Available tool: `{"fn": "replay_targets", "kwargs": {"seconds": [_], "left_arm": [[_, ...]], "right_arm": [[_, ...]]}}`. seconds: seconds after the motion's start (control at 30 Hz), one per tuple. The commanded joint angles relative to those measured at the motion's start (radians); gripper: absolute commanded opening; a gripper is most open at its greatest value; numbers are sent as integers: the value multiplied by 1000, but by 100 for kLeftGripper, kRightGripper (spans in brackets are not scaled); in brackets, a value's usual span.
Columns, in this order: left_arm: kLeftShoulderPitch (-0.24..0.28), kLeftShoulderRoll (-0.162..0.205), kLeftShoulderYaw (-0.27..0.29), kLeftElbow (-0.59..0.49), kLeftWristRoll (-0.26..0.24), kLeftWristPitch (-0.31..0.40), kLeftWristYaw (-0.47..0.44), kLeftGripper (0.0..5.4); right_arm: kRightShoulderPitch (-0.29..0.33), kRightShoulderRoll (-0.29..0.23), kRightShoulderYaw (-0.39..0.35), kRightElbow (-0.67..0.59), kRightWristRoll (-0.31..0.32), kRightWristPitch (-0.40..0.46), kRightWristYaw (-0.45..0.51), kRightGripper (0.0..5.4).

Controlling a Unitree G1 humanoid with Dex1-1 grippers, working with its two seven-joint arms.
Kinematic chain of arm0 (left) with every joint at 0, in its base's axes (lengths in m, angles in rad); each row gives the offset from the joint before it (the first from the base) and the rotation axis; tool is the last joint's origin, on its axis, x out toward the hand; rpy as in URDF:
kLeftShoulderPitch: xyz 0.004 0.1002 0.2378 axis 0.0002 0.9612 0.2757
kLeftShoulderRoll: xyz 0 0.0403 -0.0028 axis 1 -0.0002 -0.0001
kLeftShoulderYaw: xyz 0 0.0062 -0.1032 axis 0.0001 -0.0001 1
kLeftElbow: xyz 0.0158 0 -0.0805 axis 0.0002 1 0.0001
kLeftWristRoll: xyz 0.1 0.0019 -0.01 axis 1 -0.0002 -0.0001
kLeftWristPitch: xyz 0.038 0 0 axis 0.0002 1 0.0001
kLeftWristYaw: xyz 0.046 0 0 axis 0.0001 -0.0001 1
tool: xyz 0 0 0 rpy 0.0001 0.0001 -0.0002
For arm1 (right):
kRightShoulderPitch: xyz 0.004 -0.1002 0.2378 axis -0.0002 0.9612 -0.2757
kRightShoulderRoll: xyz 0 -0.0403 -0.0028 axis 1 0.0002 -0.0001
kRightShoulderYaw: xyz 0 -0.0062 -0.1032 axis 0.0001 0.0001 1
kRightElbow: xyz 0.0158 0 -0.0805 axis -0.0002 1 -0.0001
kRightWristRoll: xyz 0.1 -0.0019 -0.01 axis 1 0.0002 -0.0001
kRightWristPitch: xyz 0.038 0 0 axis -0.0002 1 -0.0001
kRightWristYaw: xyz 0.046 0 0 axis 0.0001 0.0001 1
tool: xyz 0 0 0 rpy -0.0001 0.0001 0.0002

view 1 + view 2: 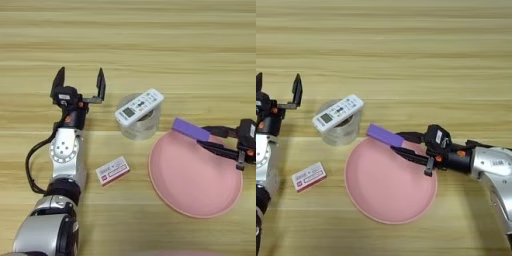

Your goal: Move the objects on the table

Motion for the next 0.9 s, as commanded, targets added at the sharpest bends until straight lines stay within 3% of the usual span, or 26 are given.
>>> {"fn": "replay_targets", "kwargs": {"seconds": [0.03,0.9], "left_arm": [[-7,0,-4,-5,11,-6,4,540],[-9,3,-3,1,9,-8,3,540]], "right_arm": [[14,-25,33,22,-51,3,3,141],[11,-14,67,86,-90,-14,-2,141]]}}
